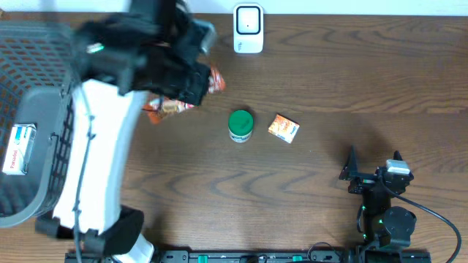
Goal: Scan the item barcode
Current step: 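Carry the red bar past the scanner and drop it near the right arm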
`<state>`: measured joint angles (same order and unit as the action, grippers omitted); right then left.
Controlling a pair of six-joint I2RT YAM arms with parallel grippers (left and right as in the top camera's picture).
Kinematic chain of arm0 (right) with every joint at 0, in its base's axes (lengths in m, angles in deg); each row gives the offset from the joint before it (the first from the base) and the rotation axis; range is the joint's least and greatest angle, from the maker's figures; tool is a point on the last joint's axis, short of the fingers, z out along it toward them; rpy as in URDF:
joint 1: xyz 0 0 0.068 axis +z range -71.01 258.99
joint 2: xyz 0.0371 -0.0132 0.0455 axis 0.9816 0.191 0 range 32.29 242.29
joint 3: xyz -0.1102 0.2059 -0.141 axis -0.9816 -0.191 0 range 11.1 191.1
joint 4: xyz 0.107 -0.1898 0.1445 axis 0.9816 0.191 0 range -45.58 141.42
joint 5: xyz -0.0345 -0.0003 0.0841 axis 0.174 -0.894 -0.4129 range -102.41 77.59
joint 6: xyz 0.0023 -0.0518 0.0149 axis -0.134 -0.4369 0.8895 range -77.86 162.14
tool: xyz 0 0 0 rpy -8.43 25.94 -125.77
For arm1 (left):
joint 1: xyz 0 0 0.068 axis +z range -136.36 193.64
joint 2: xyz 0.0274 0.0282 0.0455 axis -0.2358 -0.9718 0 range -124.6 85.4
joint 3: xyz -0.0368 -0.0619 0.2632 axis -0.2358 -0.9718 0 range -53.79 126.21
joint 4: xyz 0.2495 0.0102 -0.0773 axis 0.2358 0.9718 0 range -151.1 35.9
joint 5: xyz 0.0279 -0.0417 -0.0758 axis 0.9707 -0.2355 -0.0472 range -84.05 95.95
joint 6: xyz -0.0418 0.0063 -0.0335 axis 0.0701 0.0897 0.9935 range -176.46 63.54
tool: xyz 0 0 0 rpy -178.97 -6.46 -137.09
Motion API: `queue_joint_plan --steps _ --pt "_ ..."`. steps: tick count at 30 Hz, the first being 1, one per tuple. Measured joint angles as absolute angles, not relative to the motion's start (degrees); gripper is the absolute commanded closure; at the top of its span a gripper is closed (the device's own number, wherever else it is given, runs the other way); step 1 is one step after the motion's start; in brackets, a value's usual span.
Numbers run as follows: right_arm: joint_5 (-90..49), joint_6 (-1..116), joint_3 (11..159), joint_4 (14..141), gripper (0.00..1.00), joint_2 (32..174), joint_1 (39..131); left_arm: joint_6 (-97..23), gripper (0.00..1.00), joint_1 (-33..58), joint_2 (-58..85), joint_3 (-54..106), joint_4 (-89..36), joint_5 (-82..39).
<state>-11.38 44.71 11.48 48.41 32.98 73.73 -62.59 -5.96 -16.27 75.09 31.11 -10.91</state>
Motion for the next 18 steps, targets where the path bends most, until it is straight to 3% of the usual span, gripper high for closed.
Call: queue_joint_plan --steps 8,18 --pt "-11.38 44.71 11.48 48.45 0.01 32.98 73.73 -67.45 0.93 -6.37 -17.66 50.74 22.32 -7.85" --pt "-11.38 44.71 11.48 48.43 0.01 32.98 73.73 -95.53 0.93 -5.12 -17.69 40.93 21.07 -41.12"
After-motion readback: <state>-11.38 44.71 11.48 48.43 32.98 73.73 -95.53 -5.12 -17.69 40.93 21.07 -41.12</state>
